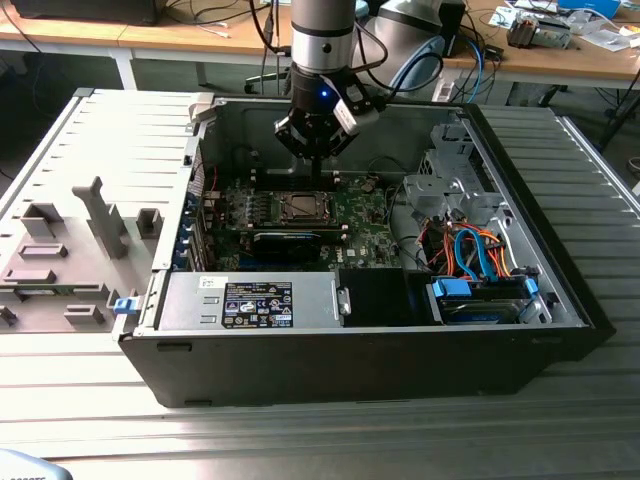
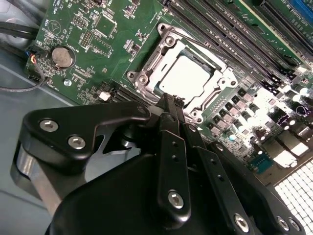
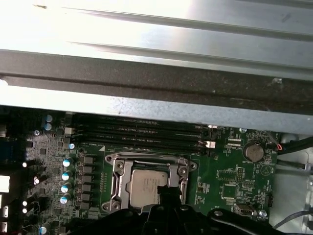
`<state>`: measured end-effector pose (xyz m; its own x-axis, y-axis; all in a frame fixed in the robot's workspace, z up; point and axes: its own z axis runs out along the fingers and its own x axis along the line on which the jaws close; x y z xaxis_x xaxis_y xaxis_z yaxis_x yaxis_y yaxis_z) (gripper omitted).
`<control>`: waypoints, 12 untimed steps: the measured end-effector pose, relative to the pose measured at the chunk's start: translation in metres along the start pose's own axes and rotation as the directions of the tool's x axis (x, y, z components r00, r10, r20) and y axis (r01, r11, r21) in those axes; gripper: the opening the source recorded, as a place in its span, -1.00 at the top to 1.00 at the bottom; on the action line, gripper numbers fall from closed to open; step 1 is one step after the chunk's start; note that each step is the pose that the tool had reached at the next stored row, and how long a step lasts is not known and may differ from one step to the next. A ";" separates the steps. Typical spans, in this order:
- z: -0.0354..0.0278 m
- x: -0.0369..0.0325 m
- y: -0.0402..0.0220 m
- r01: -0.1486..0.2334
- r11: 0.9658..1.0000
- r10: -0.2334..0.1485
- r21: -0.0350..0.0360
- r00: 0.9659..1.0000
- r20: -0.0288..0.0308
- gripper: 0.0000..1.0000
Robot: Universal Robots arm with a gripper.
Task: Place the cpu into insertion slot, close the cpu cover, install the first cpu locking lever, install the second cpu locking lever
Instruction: 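Install the first cpu locking lever, then install the second cpu locking lever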
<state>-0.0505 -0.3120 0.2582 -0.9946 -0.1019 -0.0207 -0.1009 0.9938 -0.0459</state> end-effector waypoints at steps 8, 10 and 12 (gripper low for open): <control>-0.0014 0.0000 -0.0002 0.000 1.000 0.000 0.001 1.000 0.000 0.79; -0.0014 0.0001 -0.0016 0.000 1.000 0.000 0.001 1.000 0.000 0.79; -0.0014 0.0002 -0.0021 0.000 1.000 0.000 0.001 1.000 0.000 0.79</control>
<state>-0.0505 -0.3141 0.2597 -0.9946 -0.1019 -0.0207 -0.1008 0.9938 -0.0473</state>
